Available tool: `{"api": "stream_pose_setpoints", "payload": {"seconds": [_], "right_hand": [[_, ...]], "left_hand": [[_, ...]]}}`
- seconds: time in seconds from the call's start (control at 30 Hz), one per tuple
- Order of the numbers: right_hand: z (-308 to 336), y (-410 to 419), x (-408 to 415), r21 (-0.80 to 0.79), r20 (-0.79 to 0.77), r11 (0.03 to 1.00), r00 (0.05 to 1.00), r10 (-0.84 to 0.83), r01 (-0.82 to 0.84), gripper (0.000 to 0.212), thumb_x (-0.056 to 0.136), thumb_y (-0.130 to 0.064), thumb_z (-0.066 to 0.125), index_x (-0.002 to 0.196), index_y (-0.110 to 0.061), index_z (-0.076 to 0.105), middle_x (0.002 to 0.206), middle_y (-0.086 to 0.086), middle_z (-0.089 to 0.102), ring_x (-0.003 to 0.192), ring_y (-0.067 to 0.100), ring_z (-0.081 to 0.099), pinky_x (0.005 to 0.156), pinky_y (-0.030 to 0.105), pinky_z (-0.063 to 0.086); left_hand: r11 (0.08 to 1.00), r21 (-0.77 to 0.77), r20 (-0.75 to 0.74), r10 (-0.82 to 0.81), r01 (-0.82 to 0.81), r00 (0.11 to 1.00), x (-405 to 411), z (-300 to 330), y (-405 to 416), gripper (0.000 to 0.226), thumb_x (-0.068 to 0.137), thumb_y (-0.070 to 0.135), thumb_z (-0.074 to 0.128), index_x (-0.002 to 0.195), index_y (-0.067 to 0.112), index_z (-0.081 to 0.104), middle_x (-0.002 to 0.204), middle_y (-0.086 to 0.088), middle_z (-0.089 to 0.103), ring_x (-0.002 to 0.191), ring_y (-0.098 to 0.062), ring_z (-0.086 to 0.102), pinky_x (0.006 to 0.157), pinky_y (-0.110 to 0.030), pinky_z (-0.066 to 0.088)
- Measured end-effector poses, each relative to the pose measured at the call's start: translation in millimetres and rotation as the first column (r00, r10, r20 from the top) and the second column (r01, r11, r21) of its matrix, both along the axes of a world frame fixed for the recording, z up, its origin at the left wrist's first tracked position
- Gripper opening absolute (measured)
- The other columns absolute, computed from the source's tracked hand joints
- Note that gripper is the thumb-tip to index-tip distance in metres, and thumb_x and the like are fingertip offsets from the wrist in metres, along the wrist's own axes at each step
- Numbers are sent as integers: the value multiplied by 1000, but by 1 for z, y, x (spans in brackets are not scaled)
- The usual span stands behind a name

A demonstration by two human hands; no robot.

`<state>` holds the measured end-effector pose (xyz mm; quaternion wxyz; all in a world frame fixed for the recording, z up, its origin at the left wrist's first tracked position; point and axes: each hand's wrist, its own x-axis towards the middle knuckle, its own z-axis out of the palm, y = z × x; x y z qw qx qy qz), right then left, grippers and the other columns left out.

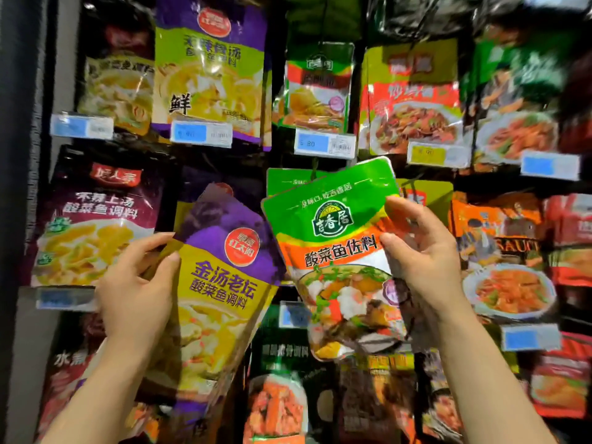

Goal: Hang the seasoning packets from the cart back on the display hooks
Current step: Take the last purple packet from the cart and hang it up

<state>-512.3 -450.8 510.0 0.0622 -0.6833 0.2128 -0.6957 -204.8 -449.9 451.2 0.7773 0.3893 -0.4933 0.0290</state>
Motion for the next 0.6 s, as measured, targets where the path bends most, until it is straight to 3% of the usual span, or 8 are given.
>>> {"api": "stream_pose_setpoints", "payload": {"seconds": [0.1, 0.17, 0.27, 0.3, 0.4, 0.6], "right_hand": [[16, -33, 9, 80, 199, 974, 961, 191, -210, 50, 78, 12, 58, 108, -27, 63, 120, 6, 62, 101, 15, 63, 80, 21, 50], [20, -51, 16, 119, 244, 963, 947, 208, -242, 51, 80, 15, 55, 107, -28, 62, 119, 13, 60, 86, 9, 62, 71, 16, 50], [23, -65, 26, 110, 294, 958, 929, 224, -266, 54, 82, 19, 50, 109, -26, 59, 119, 13, 59, 85, 5, 61, 69, 14, 49], [22, -68, 27, 115, 313, 957, 924, 219, -266, 53, 82, 18, 51, 110, -26, 59, 121, 13, 59, 89, 7, 61, 71, 15, 50], [16, -77, 30, 149, 357, 944, 907, 225, -293, 53, 82, 17, 52, 109, -28, 60, 118, 14, 60, 81, 2, 62, 68, 13, 49], [4, -93, 31, 170, 356, 936, 905, 233, -308, 51, 85, 13, 53, 111, -31, 59, 118, 3, 62, 98, 11, 60, 76, 15, 51]], "left_hand": [[999, -12, 4, 41, -40, 999, -2, 20, 2, 27, 83, 2, 63, 103, 20, 62, 90, 2, 63, 70, 25, 51, 67, 3, 37], [995, 4, 42, 100, -100, 994, -3, 28, 2, 27, 83, 5, 64, 99, 27, 60, 81, 15, 59, 70, 24, 51, 64, 1, 37], [989, 34, 65, 143, -145, 988, -1, 32, 1, 24, 82, 11, 66, 96, 30, 62, 77, 24, 55, 71, 4, 57, 66, -16, 41], [987, 37, 79, 155, -158, 985, 1, 32, 0, 24, 81, 14, 67, 96, 32, 62, 77, 24, 55, 74, -3, 57, 69, -25, 41], [975, 38, 157, 210, -218, 965, 8, 26, -3, 24, 78, 22, 66, 96, 37, 61, 79, 18, 58, 80, -16, 59, 74, -32, 43], [934, -57, 406, 344, -352, 847, 21, 16, -10, 34, 78, 31, 53, 108, 24, 68, 88, -2, 69, 80, -28, 63, 67, -43, 51]]}}
